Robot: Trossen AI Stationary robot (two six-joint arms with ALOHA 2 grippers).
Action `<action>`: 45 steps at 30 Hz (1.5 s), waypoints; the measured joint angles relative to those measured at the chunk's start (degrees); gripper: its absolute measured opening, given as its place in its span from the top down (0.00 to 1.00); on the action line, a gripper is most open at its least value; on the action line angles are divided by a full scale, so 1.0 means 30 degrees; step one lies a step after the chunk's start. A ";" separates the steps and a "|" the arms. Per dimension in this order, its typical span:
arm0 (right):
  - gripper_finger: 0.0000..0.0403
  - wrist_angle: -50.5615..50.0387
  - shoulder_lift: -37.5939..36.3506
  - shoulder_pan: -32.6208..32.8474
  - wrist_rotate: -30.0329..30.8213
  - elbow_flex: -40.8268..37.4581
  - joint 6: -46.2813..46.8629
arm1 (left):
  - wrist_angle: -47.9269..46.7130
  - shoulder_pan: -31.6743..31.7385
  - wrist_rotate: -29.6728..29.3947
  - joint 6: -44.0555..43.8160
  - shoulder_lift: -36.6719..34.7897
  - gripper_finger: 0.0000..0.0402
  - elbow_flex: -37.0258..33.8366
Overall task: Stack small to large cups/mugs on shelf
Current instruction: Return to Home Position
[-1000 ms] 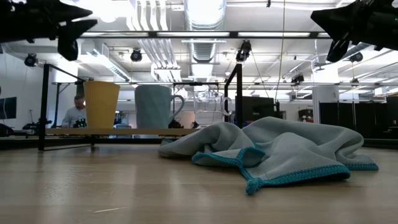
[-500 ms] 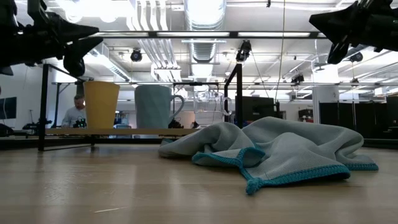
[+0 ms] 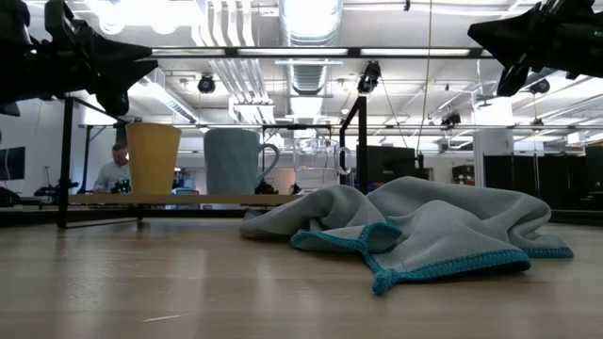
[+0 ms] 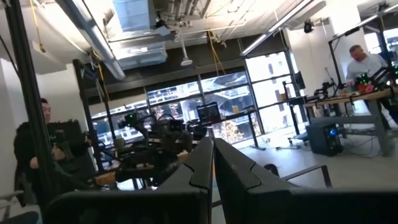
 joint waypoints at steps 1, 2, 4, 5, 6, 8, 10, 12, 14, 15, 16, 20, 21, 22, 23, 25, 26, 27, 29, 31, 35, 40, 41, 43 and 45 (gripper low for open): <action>0.98 0.0000 -0.0006 0.0000 0.0000 0.0000 -0.0215 | -0.0099 0.0000 0.0011 0.0466 0.0000 0.74 0.0000; 0.98 0.0000 -0.0006 0.0000 0.0000 0.0000 -0.0389 | -0.0200 0.0000 0.0050 0.0943 0.0026 0.74 -0.0003; 0.98 0.0000 -0.0006 0.0000 0.0000 0.0000 -0.0490 | -0.0243 0.0000 0.0047 0.1396 0.0080 0.74 -0.0007; 0.98 0.0000 -0.0006 0.0000 0.0000 0.0000 -0.0501 | -0.0273 0.0000 0.0047 0.1428 0.0106 0.74 -0.0009; 0.98 0.0000 -0.0006 0.0000 0.0000 0.0007 -0.0520 | -0.0373 0.0000 0.0059 0.1437 0.0130 0.74 -0.0015; 0.98 0.0000 -0.0006 0.0000 0.0000 0.0007 -0.0547 | -0.0552 0.0000 0.0159 0.1515 0.0154 0.74 -0.0015; 0.98 0.0000 -0.0006 0.0000 0.0000 0.0007 -0.0445 | -0.0656 0.0000 0.0215 0.1579 0.0153 0.74 -0.0022; 0.98 0.0000 -0.0001 0.0000 -0.0003 0.0007 -0.0399 | -0.0649 0.0000 0.0215 0.1579 0.0125 0.74 -0.0022; 0.98 0.0000 0.0001 0.0000 -0.0004 0.0007 -0.0404 | -0.0493 0.0000 0.0215 0.1510 0.0121 0.74 -0.0029; 0.98 0.0000 0.0001 0.0000 0.0000 0.0007 -0.0391 | -0.0360 0.0000 0.0215 0.1427 0.0124 0.74 -0.0029; 0.98 0.0000 0.0001 0.0000 -0.0003 0.0007 -0.0388 | -0.0168 0.0000 0.0215 0.1361 0.0138 0.74 -0.0029; 0.98 0.0000 0.0001 0.0000 0.0000 0.0007 -0.0388 | 0.0415 0.0007 0.0193 0.1282 0.0152 0.74 -0.0036; 0.98 0.0000 0.0001 0.0000 -0.0006 0.0009 -0.0348 | 0.0430 0.0007 0.0193 0.1288 0.0157 0.74 -0.0029; 0.98 0.0000 0.0001 0.0000 -0.0004 0.0009 -0.0344 | 0.0451 0.0007 0.0193 0.1295 0.0182 0.74 -0.0027; 0.98 0.0000 0.0001 0.0000 -0.0007 0.0007 -0.0344 | 0.0483 0.0007 0.0198 0.1302 0.0197 0.74 -0.0020; 0.98 0.0000 0.0001 0.0000 -0.0004 0.0015 -0.0337 | 0.0510 0.0007 0.0197 0.1343 0.0184 0.74 -0.0015; 0.98 0.0000 0.0001 0.0000 -0.0007 0.0015 -0.0338 | 0.0510 0.0000 0.0200 0.1346 0.0157 0.74 -0.0015; 0.98 0.0000 0.0001 0.0000 -0.0007 0.0015 -0.0337 | 0.0524 -0.0007 0.0199 0.1353 0.0099 0.74 -0.0015; 0.98 0.0000 0.0001 0.0000 -0.0007 0.0015 -0.0337 | 0.0587 -0.0036 0.0205 0.1372 -0.0098 0.74 -0.0015; 0.98 0.0000 0.0001 0.0000 0.0000 0.0015 -0.0337 | 0.0660 -0.0101 0.0202 0.1412 -0.0153 0.74 -0.0015; 0.98 0.0000 0.0001 0.0000 -0.0007 0.0015 -0.0337 | 0.0670 -0.0222 0.0207 0.1419 -0.0197 0.74 -0.0015; 0.98 0.0000 0.0001 0.0000 -0.0007 0.0015 -0.0337 | 0.0655 -0.0749 0.0207 0.1426 -0.0204 0.74 -0.0015; 0.98 0.0000 0.0001 0.0000 -0.0007 0.0015 -0.0342 | 0.0663 -0.0939 0.0207 0.1426 -0.0202 0.74 -0.0015; 0.98 0.0000 0.0001 0.0000 -0.0007 0.0015 -0.0337 | 0.0663 -0.1423 0.0207 0.1426 -0.0204 0.74 -0.0015; 0.98 0.0000 0.0001 0.0000 -0.0007 0.0015 -0.0337 | 0.0666 -0.2029 0.0207 0.1426 -0.0233 0.74 -0.0015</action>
